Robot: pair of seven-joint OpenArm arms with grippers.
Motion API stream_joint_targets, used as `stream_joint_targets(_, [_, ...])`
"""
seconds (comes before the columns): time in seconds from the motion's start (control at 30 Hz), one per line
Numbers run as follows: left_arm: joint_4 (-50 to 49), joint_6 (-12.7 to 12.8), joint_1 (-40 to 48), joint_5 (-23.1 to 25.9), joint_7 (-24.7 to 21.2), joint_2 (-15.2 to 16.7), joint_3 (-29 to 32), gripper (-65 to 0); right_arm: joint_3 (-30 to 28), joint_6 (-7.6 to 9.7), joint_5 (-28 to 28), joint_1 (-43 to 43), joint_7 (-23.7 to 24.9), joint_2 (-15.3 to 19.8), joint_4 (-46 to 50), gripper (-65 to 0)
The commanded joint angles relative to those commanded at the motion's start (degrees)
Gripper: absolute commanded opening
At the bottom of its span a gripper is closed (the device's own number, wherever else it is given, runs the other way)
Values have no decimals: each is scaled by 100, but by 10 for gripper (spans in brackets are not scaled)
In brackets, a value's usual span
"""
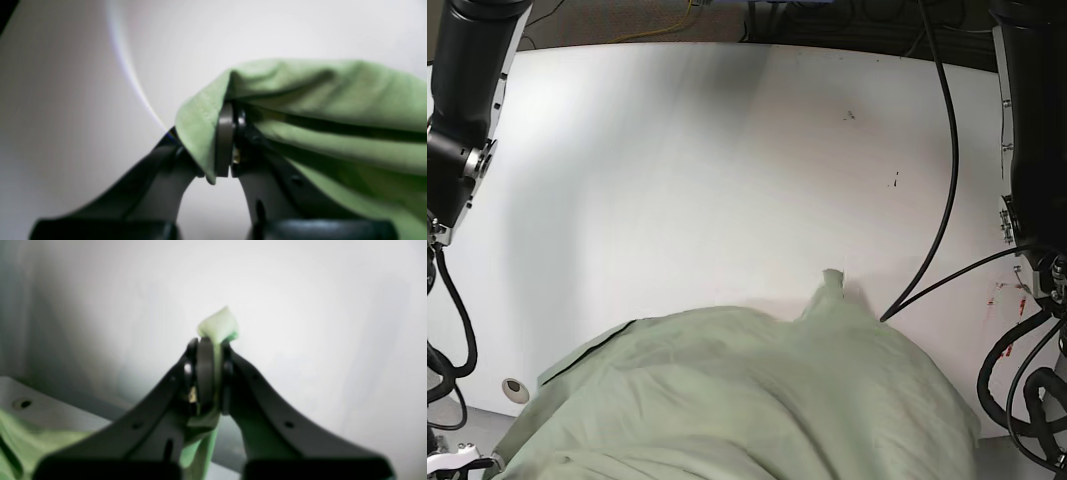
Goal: Layout the t-shirt on the table in an organized manner, then fold the t-shirt properly
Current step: 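Lift the t-shirt high with both grippers, stretching it between them, then lower the stretched t-shirt onto the table with both grippers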
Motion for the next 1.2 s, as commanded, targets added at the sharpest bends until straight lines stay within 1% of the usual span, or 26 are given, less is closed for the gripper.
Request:
stream_joint_targets(0.27, [9, 35, -316, 0, 0, 18, 0, -623, 9, -9, 26, 229, 0, 325, 325, -650])
stream_joint_targets(0.37, [18, 220, -325, 0, 0, 18, 0, -623, 18, -26, 26, 220, 0, 466, 484, -650])
stream_joint_targets(0.43, [26, 281, -325, 0, 0, 18, 0, -623, 26, -26, 26, 193, -9, 545, 580, -650])
stream_joint_targets(0.53, [26, 290, -290, 0, 0, 18, 0, -623, 53, -26, 26, -9, -18, 615, 624, -650])
stream_joint_targets(0.6, [70, 299, -255, 0, 0, 18, 0, -623, 229, -26, 35, -202, -18, 615, 633, -650])
stream_joint_targets(0.73, [70, 325, 158, 0, 0, -18, -18, -623, 440, -26, 35, -527, -35, 598, 633, -650])
stream_joint_targets(0.87, [53, 325, 668, 0, 0, -18, -35, -623, 466, -26, 35, -809, -35, 519, 554, -650])
stream_joint_targets(1.03, [-44, 325, 1495, 9, -9, -18, -35, -623, 492, 0, -9, -1125, -35, 18, 105, -650])
stream_joint_targets(1.2, [-343, 334, 2233, 9, -26, -18, -105, -623, 475, 0, -9, -1327, 88, -334, -615, -650])
